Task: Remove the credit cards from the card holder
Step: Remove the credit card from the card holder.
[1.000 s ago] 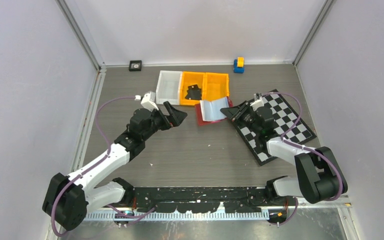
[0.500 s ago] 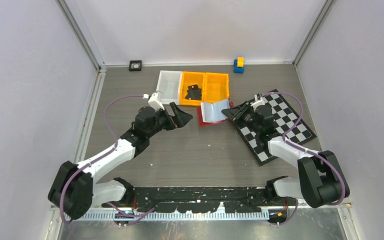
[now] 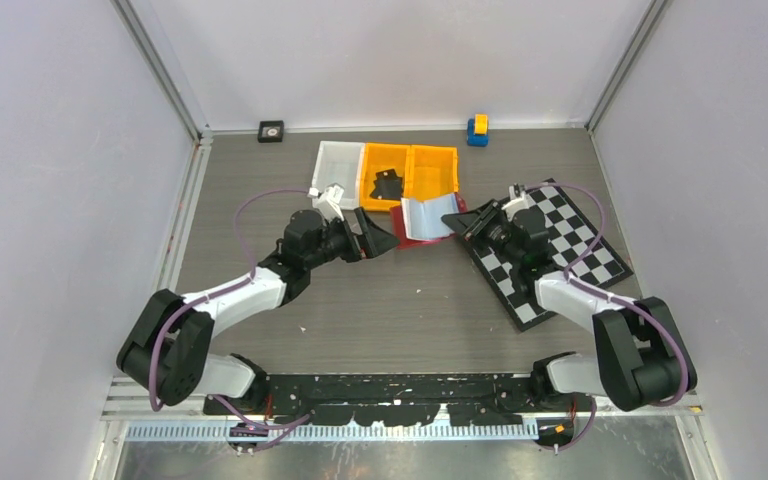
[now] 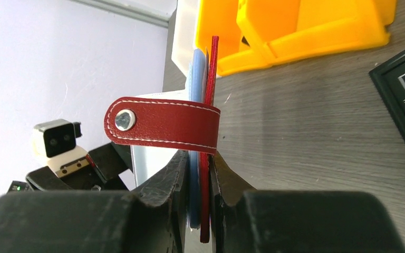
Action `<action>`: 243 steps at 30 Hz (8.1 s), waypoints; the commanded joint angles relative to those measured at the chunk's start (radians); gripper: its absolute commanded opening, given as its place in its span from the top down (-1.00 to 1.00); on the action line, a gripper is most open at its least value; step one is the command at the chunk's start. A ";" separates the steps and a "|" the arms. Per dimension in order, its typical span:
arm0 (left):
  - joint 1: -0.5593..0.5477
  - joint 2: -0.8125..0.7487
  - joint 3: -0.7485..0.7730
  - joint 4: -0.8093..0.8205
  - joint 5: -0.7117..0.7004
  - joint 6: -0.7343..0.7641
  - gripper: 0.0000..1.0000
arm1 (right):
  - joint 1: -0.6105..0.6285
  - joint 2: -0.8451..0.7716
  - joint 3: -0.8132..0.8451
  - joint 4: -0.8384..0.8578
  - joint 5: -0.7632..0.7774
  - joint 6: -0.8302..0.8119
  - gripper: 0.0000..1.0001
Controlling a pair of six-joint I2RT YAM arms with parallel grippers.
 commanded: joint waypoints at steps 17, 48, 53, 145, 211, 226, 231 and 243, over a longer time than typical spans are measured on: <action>0.004 0.153 0.037 0.207 0.083 -0.113 -0.94 | 0.006 0.095 -0.011 0.322 -0.160 0.070 0.99; -0.011 0.074 0.023 0.181 0.053 -0.082 -0.99 | 0.050 0.062 0.039 0.147 -0.114 -0.023 0.99; -0.011 0.112 0.074 0.079 0.057 -0.082 -0.99 | 0.081 0.043 0.056 0.098 -0.098 -0.065 0.99; -0.009 -0.124 0.059 0.123 0.181 0.010 1.00 | 0.093 0.239 -0.002 0.636 -0.255 0.134 -0.71; -0.009 -0.241 -0.014 0.052 -0.050 0.054 1.00 | 0.129 0.204 0.037 0.532 -0.225 0.223 -0.73; -0.010 -0.088 0.058 0.012 0.030 0.044 1.00 | 0.103 0.072 -0.022 0.431 -0.133 0.118 -0.42; -0.009 -0.040 0.076 0.013 0.058 0.040 1.00 | 0.104 0.083 -0.020 0.453 -0.145 0.123 -0.33; -0.010 0.024 0.098 0.007 0.082 0.024 1.00 | 0.104 0.130 0.015 0.404 -0.169 0.117 -0.14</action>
